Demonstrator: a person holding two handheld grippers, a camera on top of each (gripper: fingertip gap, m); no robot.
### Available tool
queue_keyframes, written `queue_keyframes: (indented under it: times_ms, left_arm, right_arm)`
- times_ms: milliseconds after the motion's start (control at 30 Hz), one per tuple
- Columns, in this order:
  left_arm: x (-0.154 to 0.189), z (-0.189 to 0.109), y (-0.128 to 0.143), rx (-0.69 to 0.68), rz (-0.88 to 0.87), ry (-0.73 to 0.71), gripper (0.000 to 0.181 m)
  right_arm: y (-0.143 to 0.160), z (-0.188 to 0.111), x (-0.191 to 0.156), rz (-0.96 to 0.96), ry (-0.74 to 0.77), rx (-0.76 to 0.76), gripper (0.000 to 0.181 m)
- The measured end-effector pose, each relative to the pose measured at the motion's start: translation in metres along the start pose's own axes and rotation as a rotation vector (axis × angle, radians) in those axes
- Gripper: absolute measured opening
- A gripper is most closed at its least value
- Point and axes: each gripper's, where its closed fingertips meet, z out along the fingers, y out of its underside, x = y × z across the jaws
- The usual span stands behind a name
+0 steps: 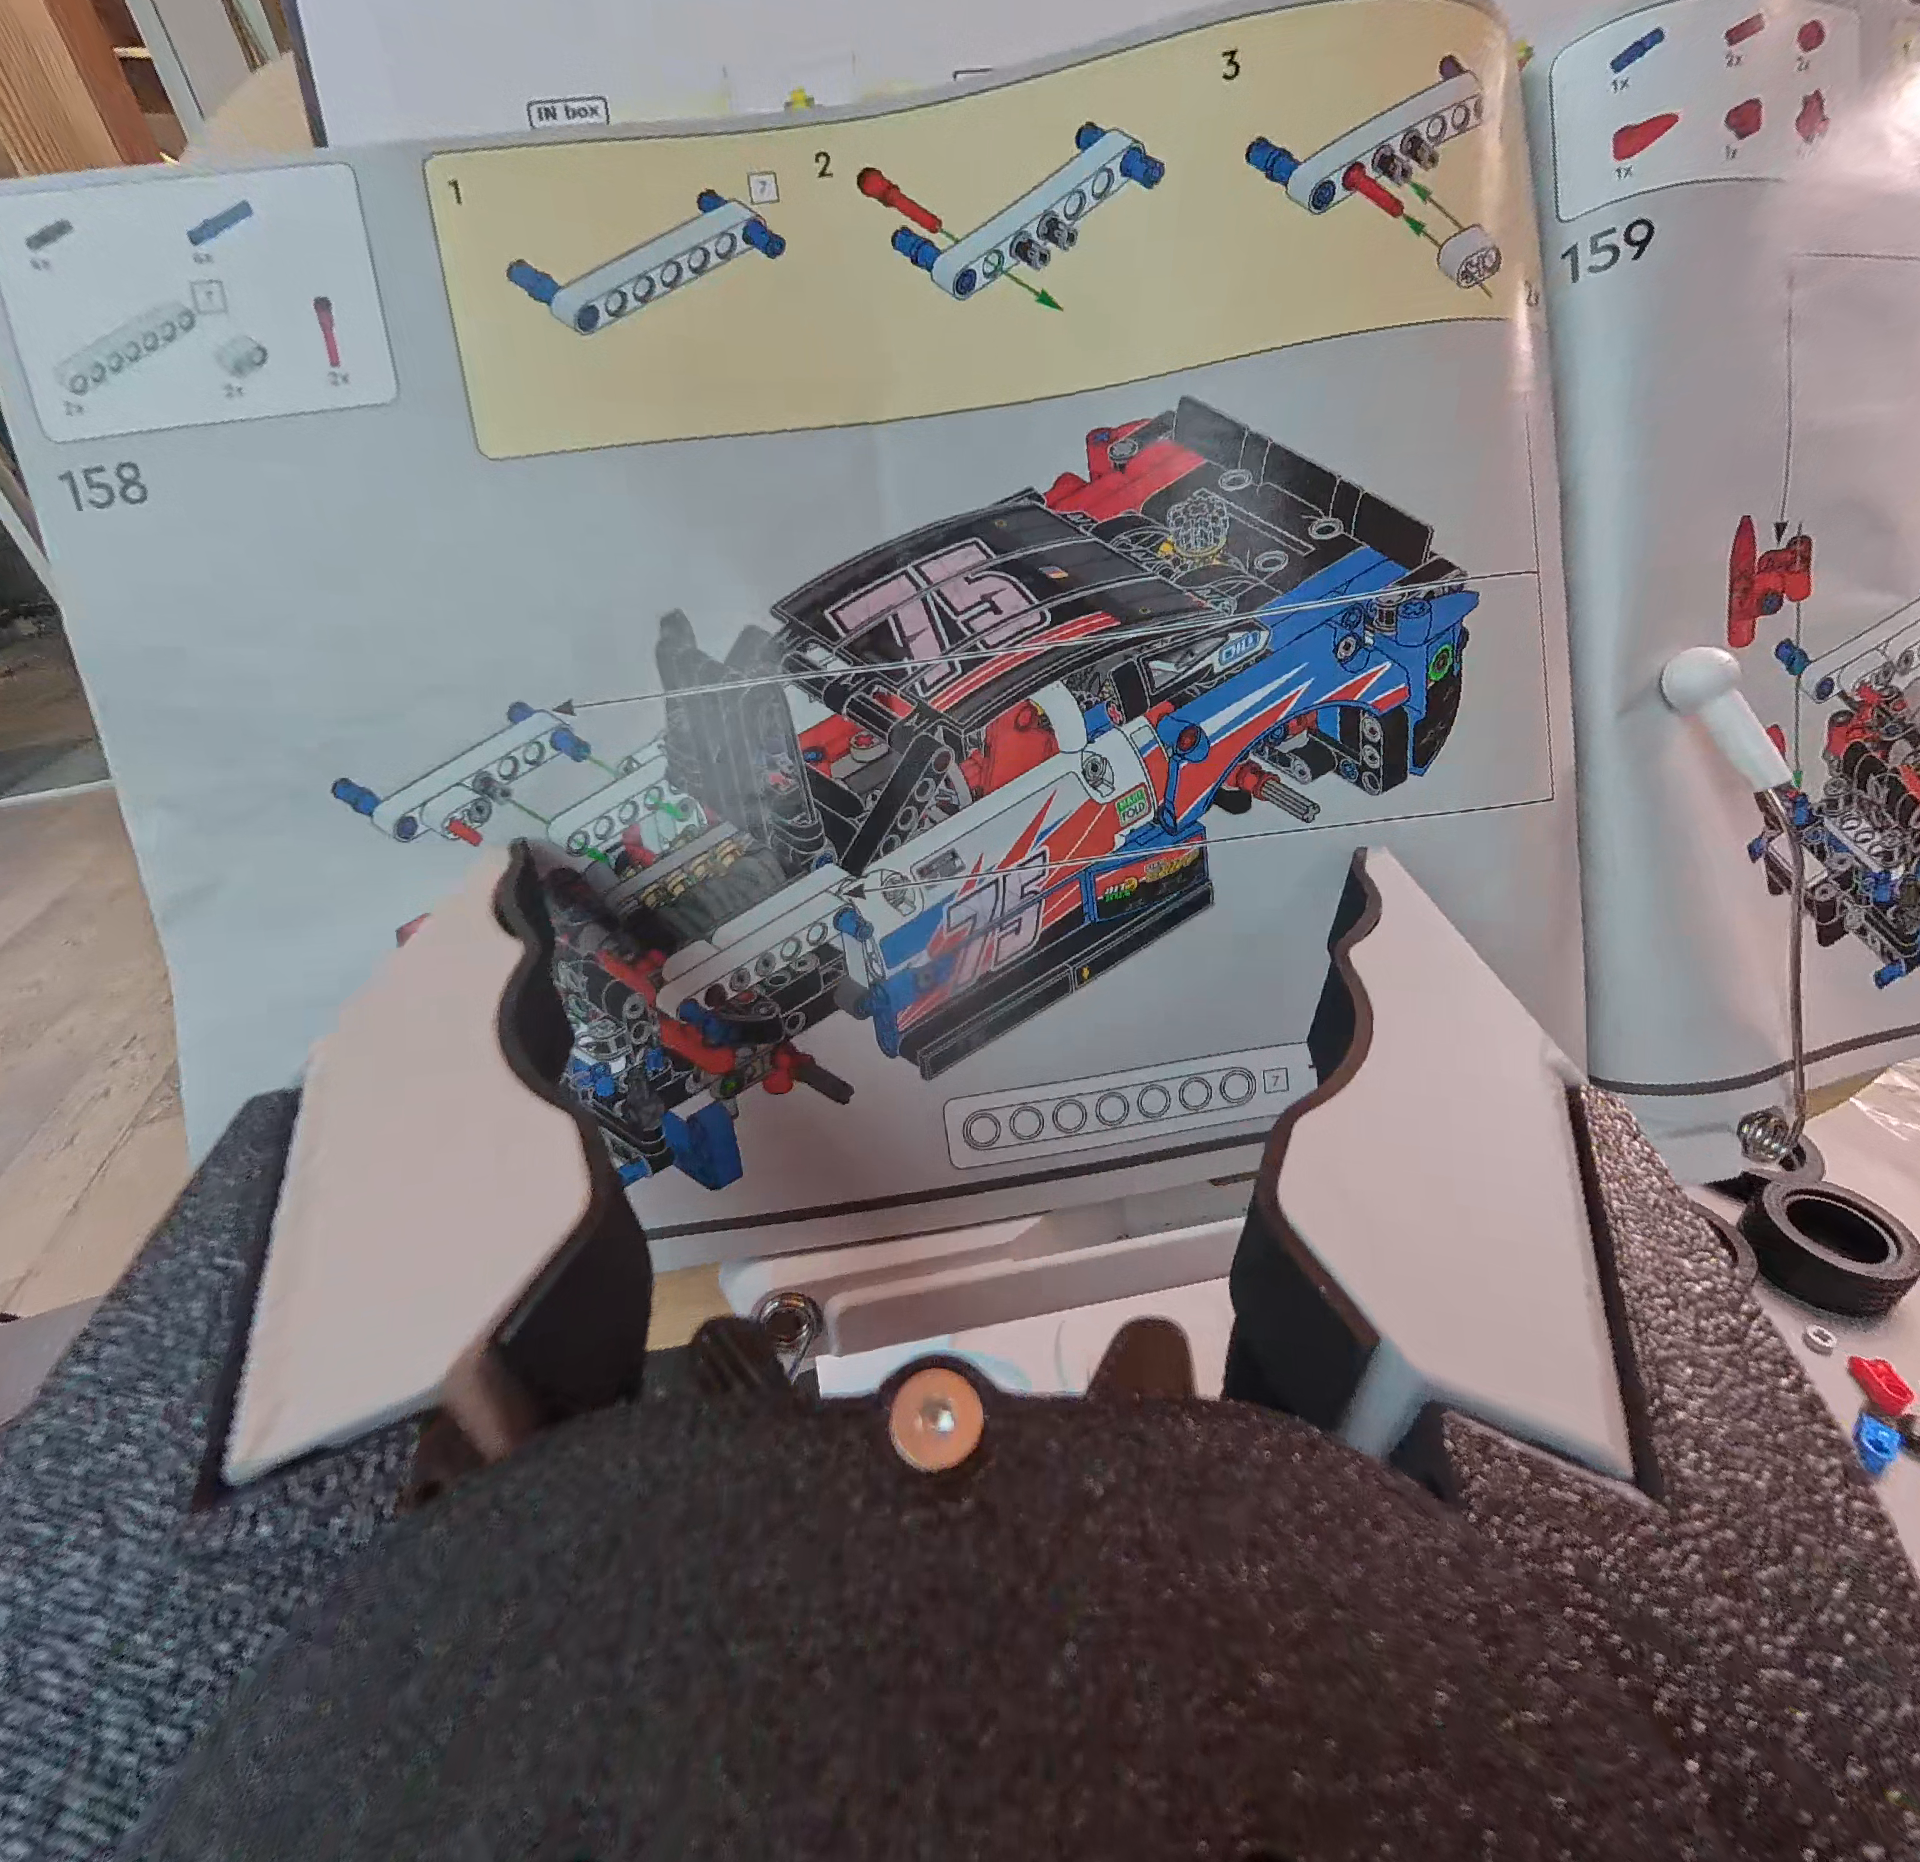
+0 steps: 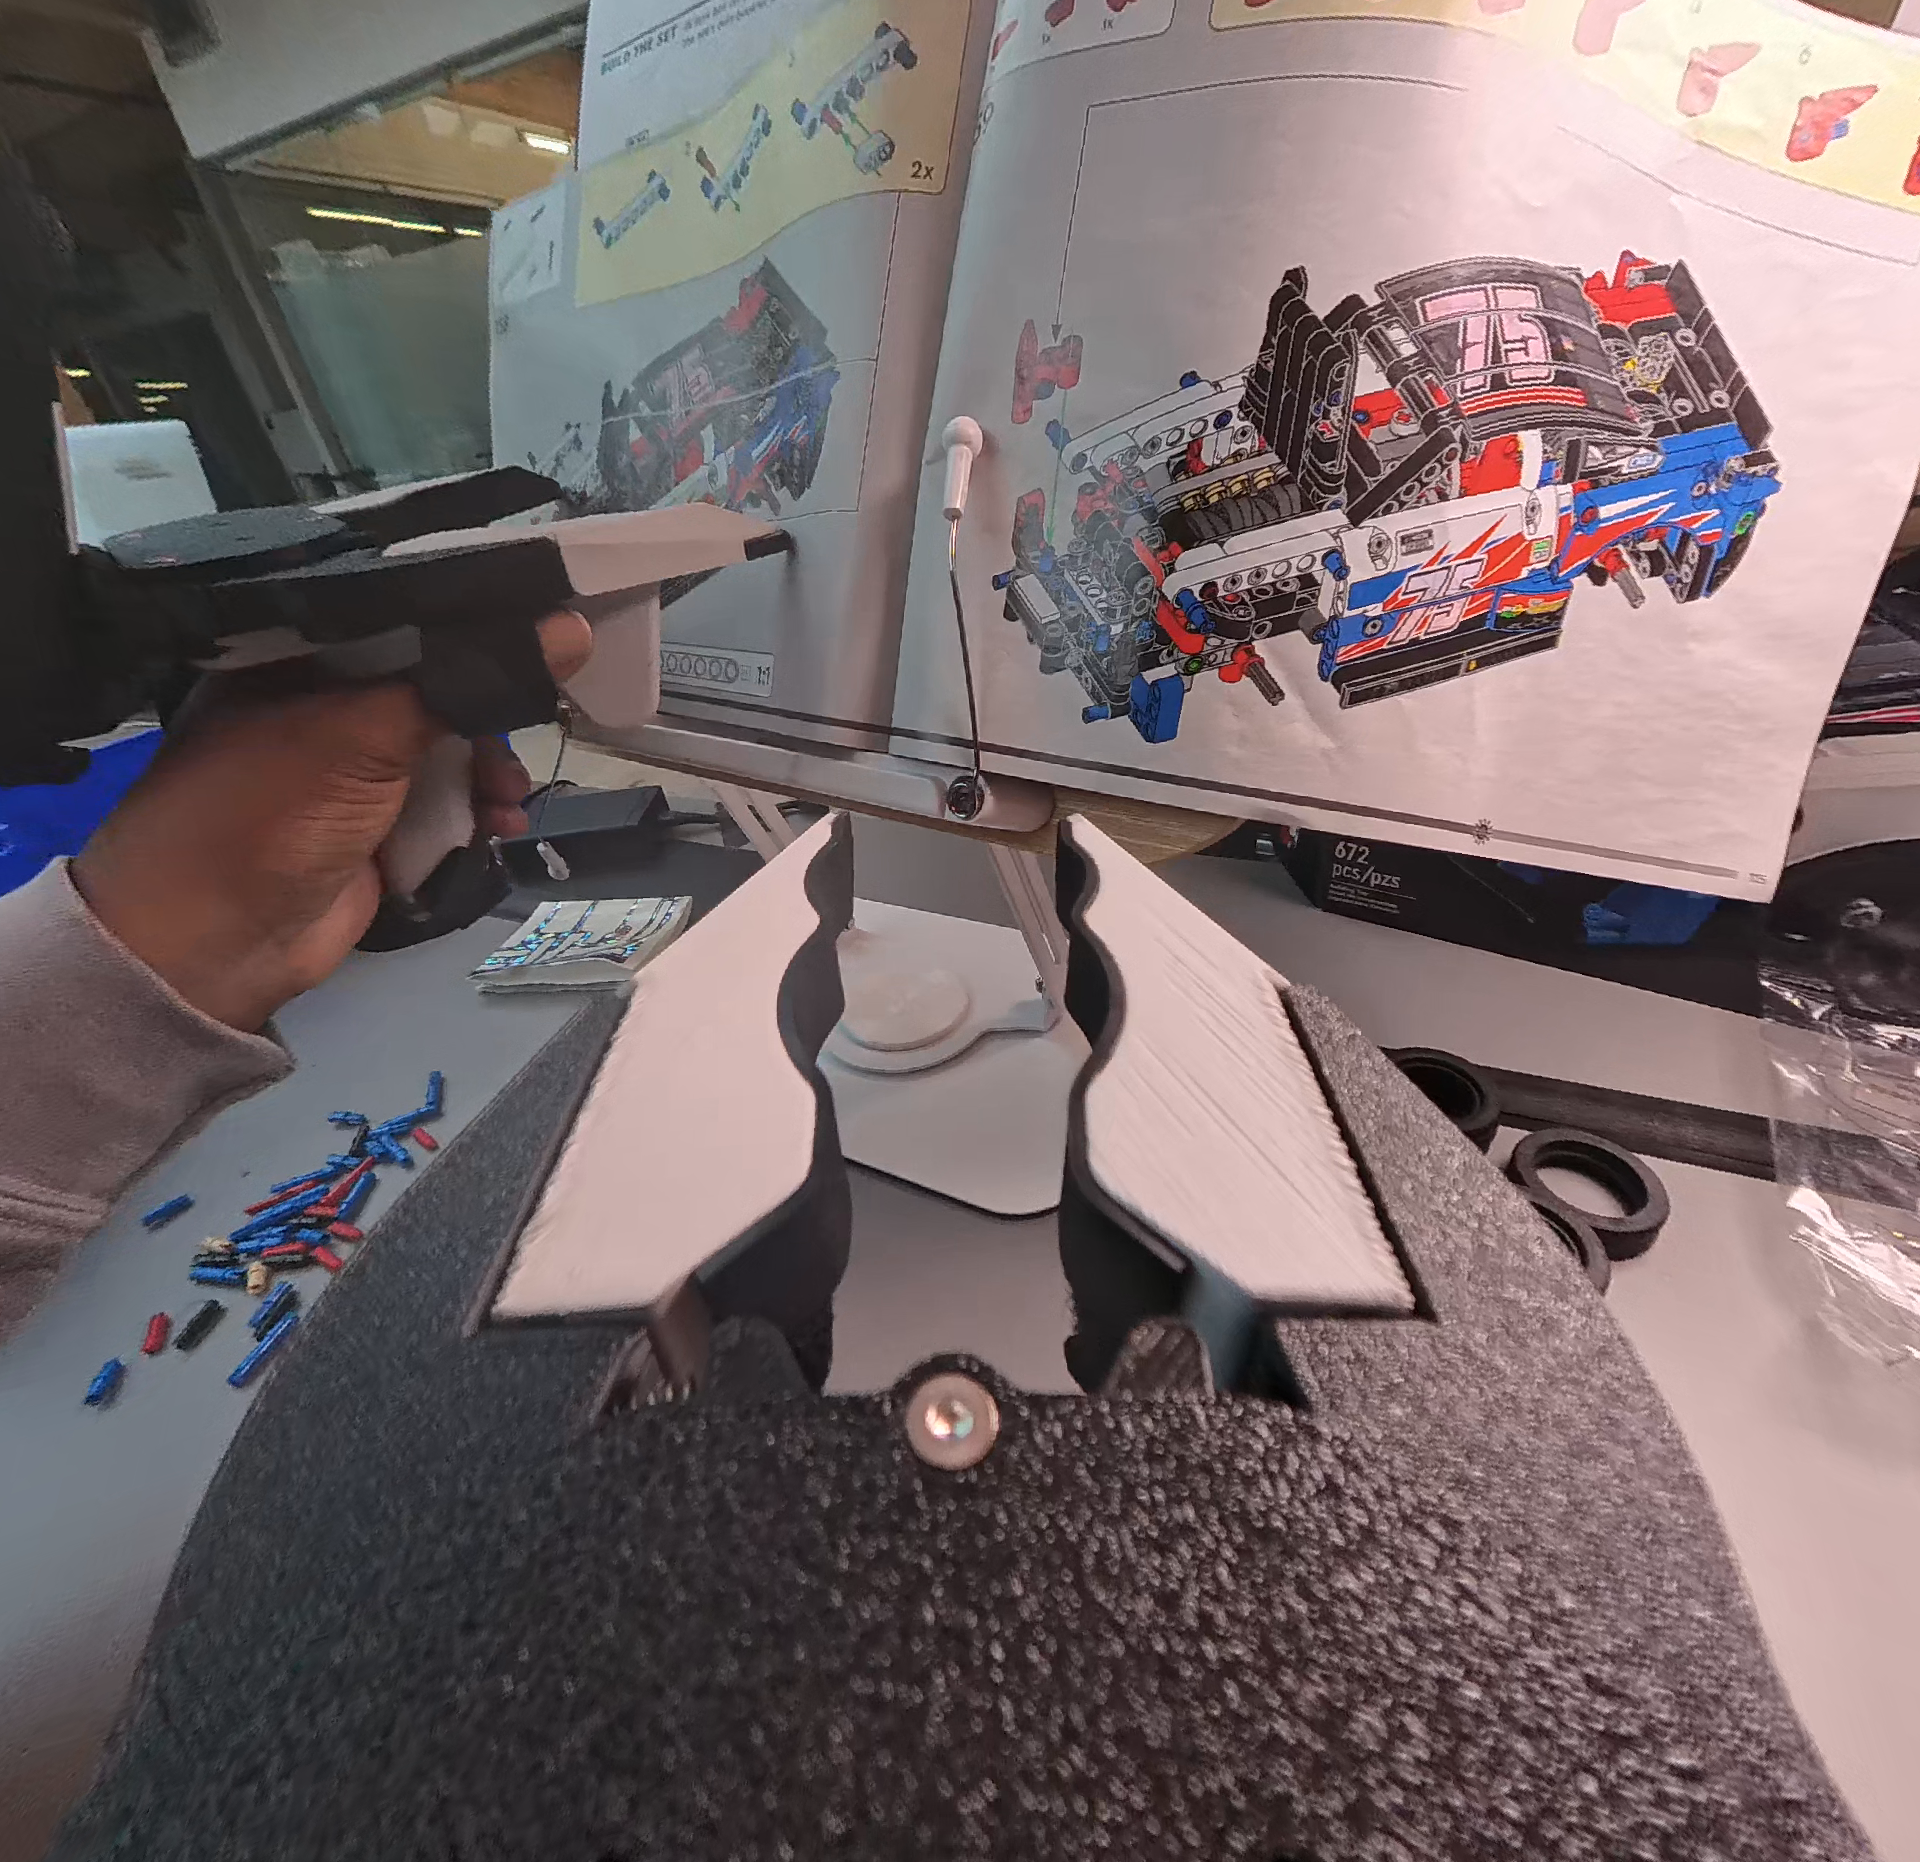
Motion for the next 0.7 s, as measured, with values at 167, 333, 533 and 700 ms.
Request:
queue_keyframes:
  times_ms: [167,333,533,700]
  left_arm:
    - [-0.007,-0.004,0.000,0.008,0.010,-0.038,0.086]
    - [-0.002,-0.011,-0.004,0.040,-0.014,0.007,0.048]
    - [0.020,-0.022,-0.025,0.110,-0.066,0.114,0.027]
    - [0.043,-0.036,-0.048,0.180,-0.056,0.167,0.029]
  right_arm:
    - [0.000,0.000,-0.002,0.001,-0.006,-0.002,0.038]
    - [0.000,0.000,-0.002,0.001,-0.009,-0.001,0.038]
    - [-0.001,-0.001,0.001,0.006,-0.003,0.000,0.038]
    - [-0.003,-0.003,0.004,0.011,0.000,0.004,0.038]
